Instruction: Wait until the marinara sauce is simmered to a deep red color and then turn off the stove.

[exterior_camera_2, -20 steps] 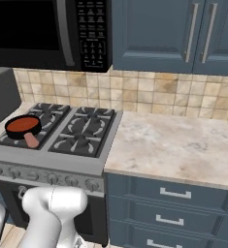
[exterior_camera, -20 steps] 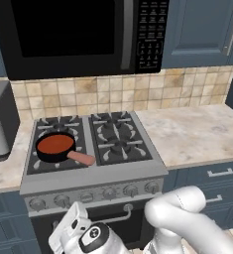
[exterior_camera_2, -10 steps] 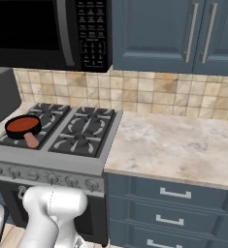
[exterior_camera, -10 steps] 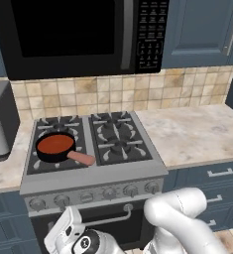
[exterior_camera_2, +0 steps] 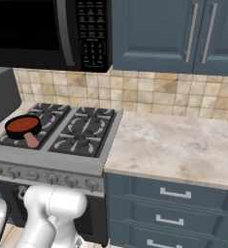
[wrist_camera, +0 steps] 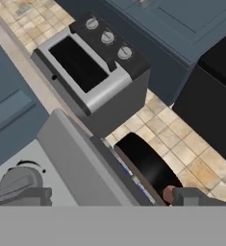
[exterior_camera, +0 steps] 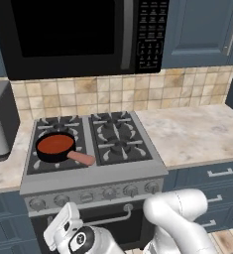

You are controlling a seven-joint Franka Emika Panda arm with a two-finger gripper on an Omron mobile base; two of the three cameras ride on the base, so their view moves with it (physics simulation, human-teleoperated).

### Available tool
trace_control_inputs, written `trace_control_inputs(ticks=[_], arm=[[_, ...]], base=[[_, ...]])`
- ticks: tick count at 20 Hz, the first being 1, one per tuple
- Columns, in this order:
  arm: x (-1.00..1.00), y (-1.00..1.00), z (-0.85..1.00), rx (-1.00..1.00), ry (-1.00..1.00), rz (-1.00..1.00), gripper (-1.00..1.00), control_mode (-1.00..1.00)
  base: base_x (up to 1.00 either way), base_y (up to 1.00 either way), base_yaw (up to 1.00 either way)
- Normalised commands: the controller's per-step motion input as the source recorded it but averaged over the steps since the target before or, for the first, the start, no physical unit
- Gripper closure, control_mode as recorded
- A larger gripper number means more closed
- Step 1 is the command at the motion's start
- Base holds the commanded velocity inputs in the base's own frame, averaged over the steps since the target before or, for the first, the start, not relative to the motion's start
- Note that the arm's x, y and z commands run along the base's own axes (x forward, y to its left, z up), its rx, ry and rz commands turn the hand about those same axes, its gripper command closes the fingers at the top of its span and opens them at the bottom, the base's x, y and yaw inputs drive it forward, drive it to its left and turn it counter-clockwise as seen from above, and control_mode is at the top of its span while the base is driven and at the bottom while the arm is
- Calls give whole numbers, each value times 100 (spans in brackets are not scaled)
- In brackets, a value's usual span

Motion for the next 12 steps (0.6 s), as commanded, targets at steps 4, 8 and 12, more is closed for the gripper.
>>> trace_control_inputs(ticks=[4, 8, 12], arm=[[33, 0, -1, 0, 0, 0, -100, -100], [25, 0, -11, 0, 0, 0, -100, -100], [24, 0, -18, 0, 0, 0, -100, -100]], base=[[0, 0, 0], [0, 0, 0], [0, 0, 0]])
